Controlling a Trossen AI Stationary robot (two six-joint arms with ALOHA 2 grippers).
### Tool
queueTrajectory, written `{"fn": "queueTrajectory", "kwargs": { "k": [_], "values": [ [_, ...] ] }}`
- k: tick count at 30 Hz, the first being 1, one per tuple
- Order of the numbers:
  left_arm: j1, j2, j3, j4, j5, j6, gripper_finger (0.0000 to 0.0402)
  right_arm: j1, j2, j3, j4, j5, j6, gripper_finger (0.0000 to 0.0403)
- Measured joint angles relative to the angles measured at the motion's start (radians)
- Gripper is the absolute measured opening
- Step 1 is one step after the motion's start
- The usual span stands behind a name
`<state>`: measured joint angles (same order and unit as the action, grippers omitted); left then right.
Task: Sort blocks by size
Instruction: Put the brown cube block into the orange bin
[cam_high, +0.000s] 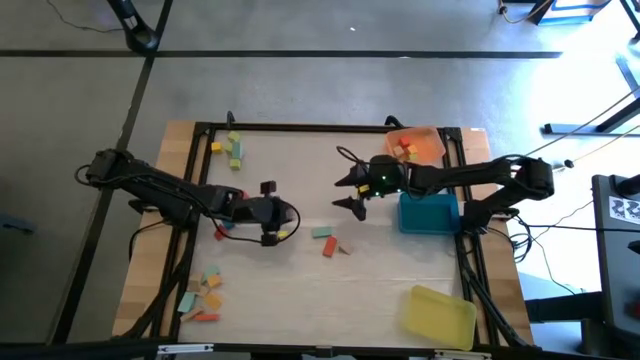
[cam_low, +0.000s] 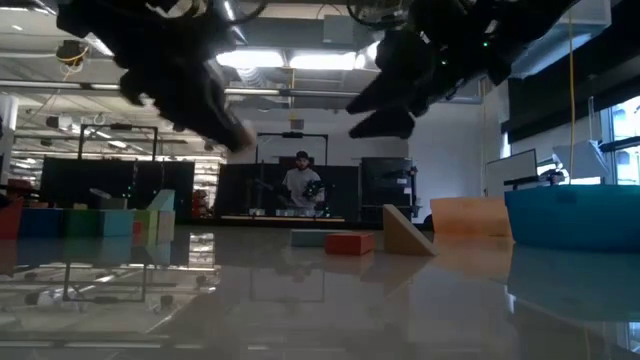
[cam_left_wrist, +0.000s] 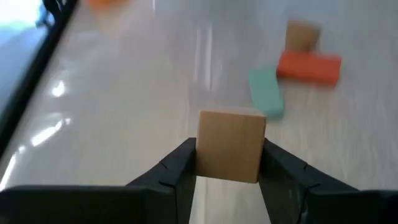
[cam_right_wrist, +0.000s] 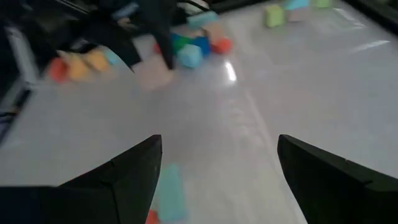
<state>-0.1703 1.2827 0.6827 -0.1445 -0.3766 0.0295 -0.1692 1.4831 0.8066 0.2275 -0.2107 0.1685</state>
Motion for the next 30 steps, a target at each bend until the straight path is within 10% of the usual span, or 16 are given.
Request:
{"fn": "queueTrajectory", "kwargs": {
  "k": [15, 30],
  "values": [
    [0.000, 0.002, 0.000, 0.339, -0.003, 0.246, 0.0133, 0.007, 0.283, 0.000, 0.588, -0.307, 0.303, 0.0317],
    [0.000, 0.003, 0.000, 0.428, -0.001, 0.314, 0.0133, 0.058, 0.301, 0.044, 0.730, -0.217, 0.347, 0.0317]
  ]
}}
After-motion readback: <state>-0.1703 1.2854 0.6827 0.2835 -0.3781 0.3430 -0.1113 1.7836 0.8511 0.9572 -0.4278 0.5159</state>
